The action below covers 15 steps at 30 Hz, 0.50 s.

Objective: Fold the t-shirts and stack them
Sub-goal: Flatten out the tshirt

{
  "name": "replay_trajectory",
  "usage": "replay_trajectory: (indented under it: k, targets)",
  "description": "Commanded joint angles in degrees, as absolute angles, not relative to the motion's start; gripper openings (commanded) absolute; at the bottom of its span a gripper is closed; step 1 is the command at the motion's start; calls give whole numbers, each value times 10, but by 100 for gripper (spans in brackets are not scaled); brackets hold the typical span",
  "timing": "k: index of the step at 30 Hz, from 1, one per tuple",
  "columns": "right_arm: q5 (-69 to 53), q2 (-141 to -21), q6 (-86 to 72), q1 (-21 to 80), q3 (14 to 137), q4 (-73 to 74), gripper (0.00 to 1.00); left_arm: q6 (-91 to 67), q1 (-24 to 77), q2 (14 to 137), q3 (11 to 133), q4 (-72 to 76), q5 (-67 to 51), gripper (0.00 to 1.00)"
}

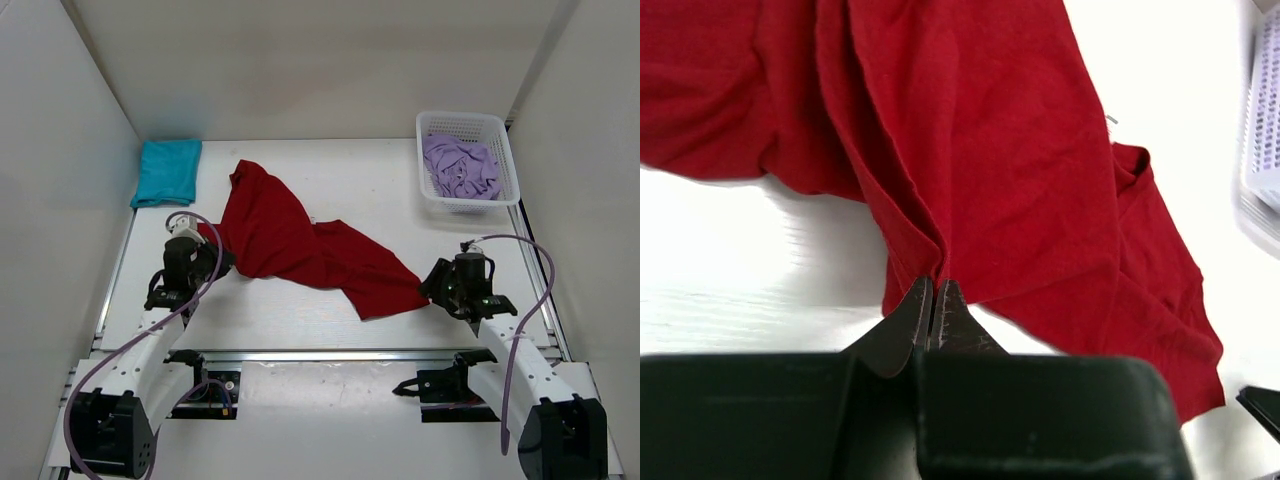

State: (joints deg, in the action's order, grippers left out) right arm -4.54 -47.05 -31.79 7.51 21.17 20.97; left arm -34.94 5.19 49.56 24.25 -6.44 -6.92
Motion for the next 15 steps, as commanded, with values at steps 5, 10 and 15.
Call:
replay_trajectory:
  k: [5,10,15]
  targets:
    - [5,-454,-352,57,175,211,42,-346,70,497,262,-48,-65,0]
    - [-67,-491,-343,35,162,175,33,-348,74,493,256,-48,-63,0]
    - [-77,-505,-337,24,146,153,24,-345,69,487,257,-60,-48,0]
